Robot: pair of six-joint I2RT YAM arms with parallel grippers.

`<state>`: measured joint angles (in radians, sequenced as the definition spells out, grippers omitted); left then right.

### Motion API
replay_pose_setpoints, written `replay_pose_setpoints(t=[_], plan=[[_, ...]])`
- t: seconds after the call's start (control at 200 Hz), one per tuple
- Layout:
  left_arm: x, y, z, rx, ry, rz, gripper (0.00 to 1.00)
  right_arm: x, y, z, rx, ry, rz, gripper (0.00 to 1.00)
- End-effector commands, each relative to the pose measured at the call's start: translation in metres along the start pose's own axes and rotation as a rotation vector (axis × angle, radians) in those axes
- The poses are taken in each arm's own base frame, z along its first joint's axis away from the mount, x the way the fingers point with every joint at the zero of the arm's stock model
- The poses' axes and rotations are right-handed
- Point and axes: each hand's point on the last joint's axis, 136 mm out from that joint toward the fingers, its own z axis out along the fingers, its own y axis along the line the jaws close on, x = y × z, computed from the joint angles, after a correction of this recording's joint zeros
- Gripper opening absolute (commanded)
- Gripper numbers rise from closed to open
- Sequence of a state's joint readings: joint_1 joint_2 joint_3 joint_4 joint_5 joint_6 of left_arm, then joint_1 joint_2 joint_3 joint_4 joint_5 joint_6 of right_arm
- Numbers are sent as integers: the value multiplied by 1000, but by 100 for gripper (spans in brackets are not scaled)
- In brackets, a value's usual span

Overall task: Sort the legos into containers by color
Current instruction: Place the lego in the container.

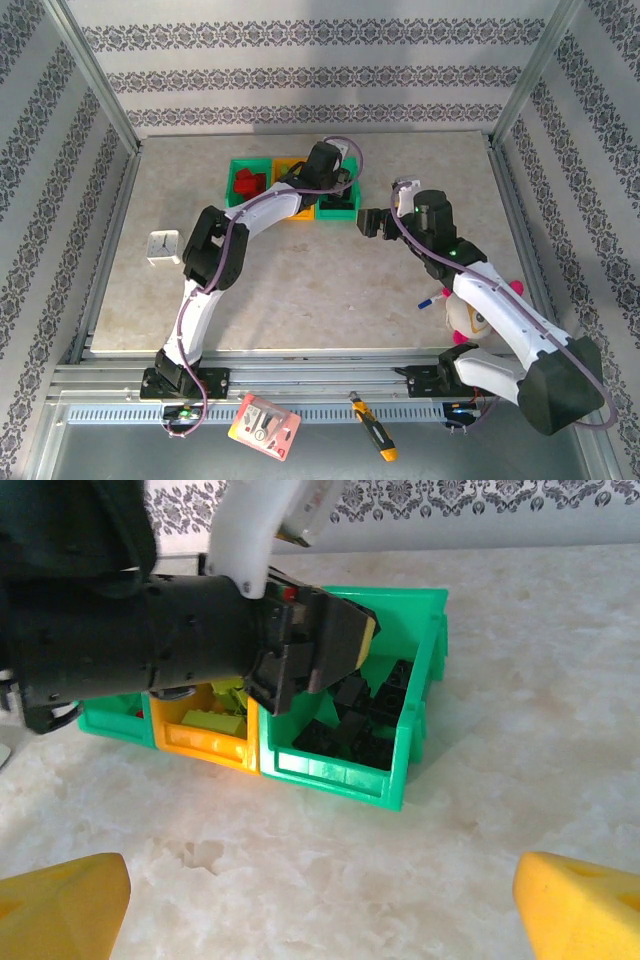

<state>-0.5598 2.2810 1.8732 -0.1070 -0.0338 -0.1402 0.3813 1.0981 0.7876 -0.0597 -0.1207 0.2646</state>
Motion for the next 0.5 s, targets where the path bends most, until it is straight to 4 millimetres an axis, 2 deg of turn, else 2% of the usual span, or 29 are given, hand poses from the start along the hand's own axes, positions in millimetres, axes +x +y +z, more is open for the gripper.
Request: replay_pose_setpoints(t=[0.0, 0.075, 0.14, 0.245, 0.32, 0.395, 0.495], plan=[[-2, 8, 0, -3, 44, -37, 2, -1, -5, -8, 18, -21, 17, 98], [-7, 10, -2, -1, 34, -46, 7, 0, -6, -12, 25, -20, 10, 98], [-11, 11, -5, 0, 29, -47, 35, 0, -7, -15, 32, -23, 4, 98], [-21, 8, -19, 17, 3, -34, 54, -2, -8, -18, 37, -33, -2, 98], [-32, 7, -35, 25, -52, -36, 73, -2, -11, -18, 41, -34, 3, 98], [-42, 10, -56, 16, -98, -37, 87, -3, -15, -18, 53, -44, 10, 98], [-47, 18, -87, -14, -135, -26, 100, -4, -21, -17, 74, -53, 15, 98]])
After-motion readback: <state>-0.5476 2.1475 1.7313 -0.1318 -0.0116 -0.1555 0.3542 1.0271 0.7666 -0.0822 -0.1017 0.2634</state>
